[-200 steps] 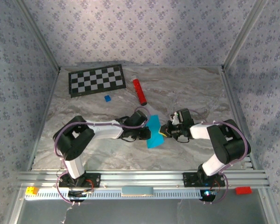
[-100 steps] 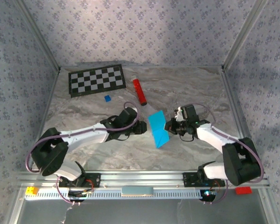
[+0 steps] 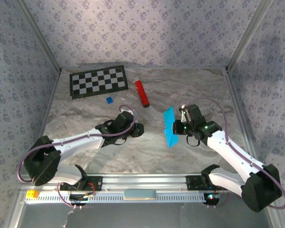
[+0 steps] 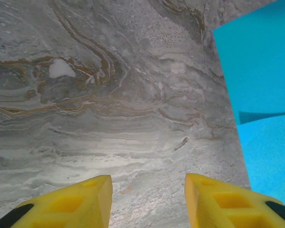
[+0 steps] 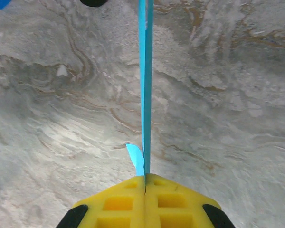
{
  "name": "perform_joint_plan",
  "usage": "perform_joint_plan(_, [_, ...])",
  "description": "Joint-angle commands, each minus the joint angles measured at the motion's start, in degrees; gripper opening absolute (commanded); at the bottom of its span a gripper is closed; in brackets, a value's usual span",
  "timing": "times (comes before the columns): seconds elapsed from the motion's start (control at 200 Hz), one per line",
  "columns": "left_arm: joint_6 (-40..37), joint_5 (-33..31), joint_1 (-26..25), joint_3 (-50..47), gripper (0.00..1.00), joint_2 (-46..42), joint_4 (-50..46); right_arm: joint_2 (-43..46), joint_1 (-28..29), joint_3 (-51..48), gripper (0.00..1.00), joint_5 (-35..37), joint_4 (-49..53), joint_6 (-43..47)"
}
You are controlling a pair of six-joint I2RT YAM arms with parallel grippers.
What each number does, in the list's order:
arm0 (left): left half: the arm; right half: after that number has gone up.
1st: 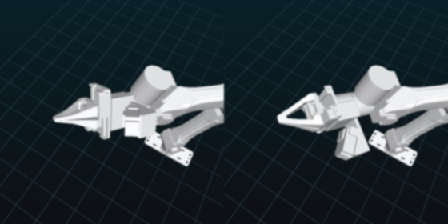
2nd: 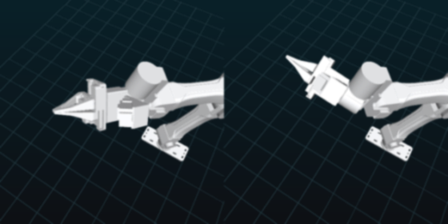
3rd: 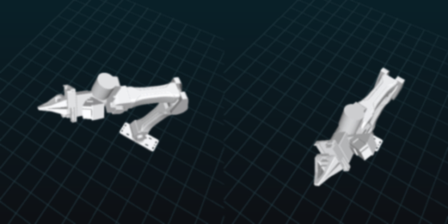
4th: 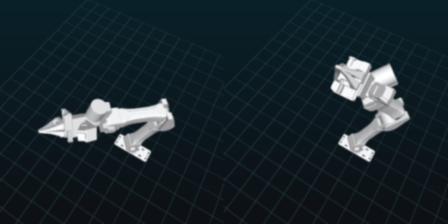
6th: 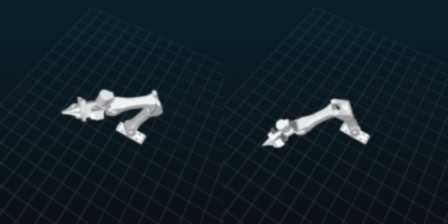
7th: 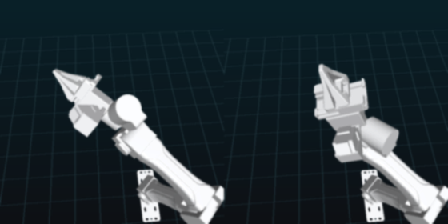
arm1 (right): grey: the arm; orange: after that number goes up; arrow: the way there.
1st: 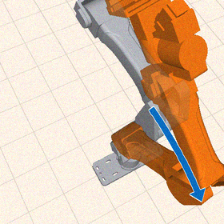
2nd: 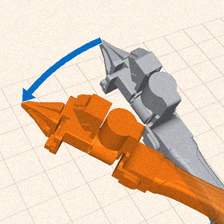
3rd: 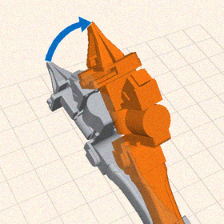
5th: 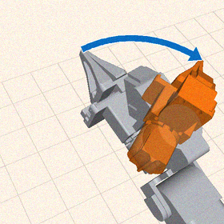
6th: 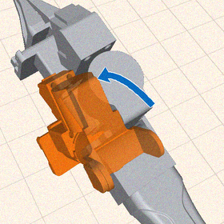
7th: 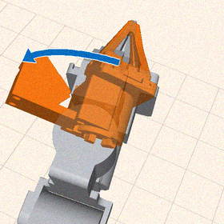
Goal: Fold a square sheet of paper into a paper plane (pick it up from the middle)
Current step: Turn over the paper at the center of the table.
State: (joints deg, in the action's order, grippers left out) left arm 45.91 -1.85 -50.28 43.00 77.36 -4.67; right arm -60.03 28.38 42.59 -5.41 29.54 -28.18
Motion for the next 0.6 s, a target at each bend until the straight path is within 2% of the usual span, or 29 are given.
perform_joint_plan(0.0, [0.2, -2.3, 0.4, -1.4, 0.46, -3.6, 0.4, 0.1, 1.8, 3.0, 0.03, 8.5, 8.0, 2.5])
perform_joint_plan(0.17, [0.9, -3.5, 0.5, -3.1, 0.51, -6.5, 0.4, -0.8, 4.3, 5.8, 0.03, 11.5, 11.8, 5.1])
perform_joint_plan(0.425, [1.6, -4.2, 0.5, -5.5, 0.54, -11.3, -1.3, -4.1, 7.7, 11.0, 0.02, 19.9, 17.1, 7.1])
perform_joint_plan(0.595, [2.1, -6.1, 0.5, -7.9, 0.58, -16.8, -4.8, -7.7, 12.8, 14.4, 0.02, 33.7, 21.1, 3.2])
